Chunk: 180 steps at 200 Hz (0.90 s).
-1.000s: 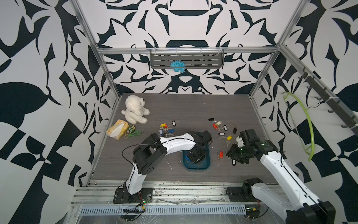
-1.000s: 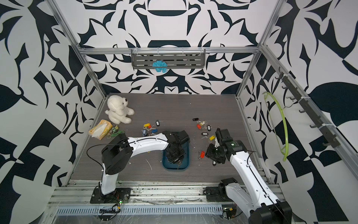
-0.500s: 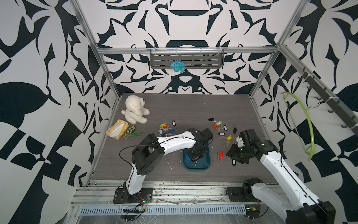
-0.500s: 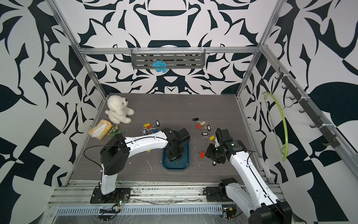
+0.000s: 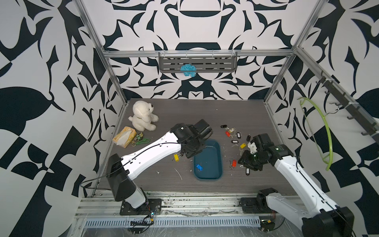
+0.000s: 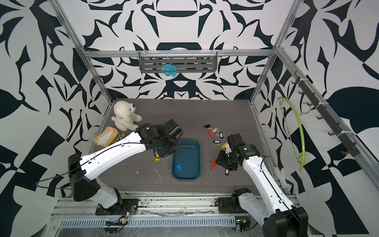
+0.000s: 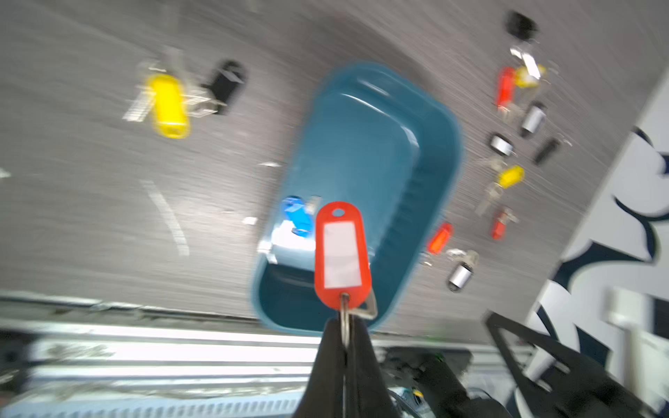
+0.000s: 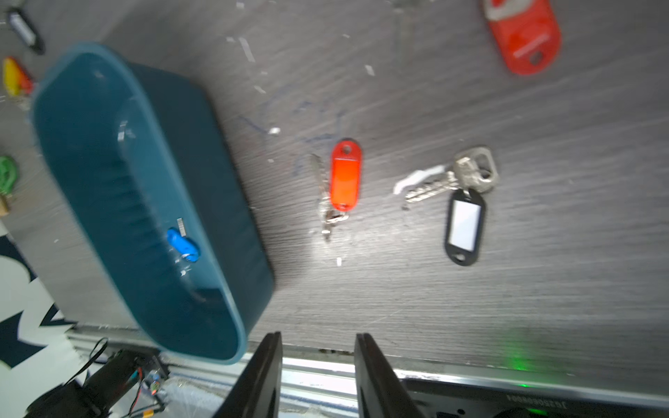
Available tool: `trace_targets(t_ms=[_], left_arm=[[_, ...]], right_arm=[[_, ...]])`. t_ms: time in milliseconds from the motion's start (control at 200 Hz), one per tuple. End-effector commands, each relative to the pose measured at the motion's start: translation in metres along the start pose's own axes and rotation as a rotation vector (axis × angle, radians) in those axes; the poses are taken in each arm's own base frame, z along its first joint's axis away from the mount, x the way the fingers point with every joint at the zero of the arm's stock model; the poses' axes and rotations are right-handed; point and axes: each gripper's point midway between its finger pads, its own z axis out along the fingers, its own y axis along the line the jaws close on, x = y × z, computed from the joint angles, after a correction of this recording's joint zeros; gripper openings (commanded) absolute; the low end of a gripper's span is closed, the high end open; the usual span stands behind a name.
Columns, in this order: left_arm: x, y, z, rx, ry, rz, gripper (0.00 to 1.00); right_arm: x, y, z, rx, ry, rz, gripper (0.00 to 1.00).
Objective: Take the keys out of the storage box
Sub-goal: Place the key at the center of the board.
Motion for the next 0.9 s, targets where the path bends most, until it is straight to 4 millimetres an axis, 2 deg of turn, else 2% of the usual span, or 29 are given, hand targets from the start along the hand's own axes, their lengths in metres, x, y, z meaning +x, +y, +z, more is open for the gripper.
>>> trace_targets(t_ms=[0,100,235,335,530,680,790,855,895], left_arm=[[-0.005,0.069,0.007,-0.157,0.011,-0.043,0.00],[-0.007,0.106,0.017,-0.174,0.039,-0.110,0.00],[-0.009,0.135,0.038,-0.168,0.104,-0.173,0.00],[-0.014,0.143,0.047,-0.163,0.139,-0.180,0.00],[-0.029,0.146,0.064,-0.158,0.192,-0.174,0.01],[-0.039,0.151,0.068,-0.150,0.196,-0.177,0.10],[-0.042,0.155,0.071,-0.146,0.202,-0.177,0.24],[-0.042,0.157,0.073,-0.147,0.204,-0.169,0.40],[-0.043,0.158,0.074,-0.143,0.209,-0.164,0.44]], right_arm=[[0.001,0.035,-0.014,-0.055,0.016,-0.118,0.42],[0.007,0.064,-0.011,-0.059,0.035,-0.198,0.43],[0.015,0.098,0.010,-0.081,0.081,-0.256,0.43],[0.022,0.114,0.029,-0.061,0.136,-0.278,0.44],[0.031,0.139,0.059,-0.003,0.182,-0.256,0.44],[0.032,0.144,0.082,0.028,0.183,-0.162,0.43],[0.037,0.146,0.097,0.078,0.194,-0.149,0.42],[0.043,0.143,0.107,0.141,0.215,-0.146,0.42],[0.047,0.144,0.113,0.166,0.228,-0.147,0.42]])
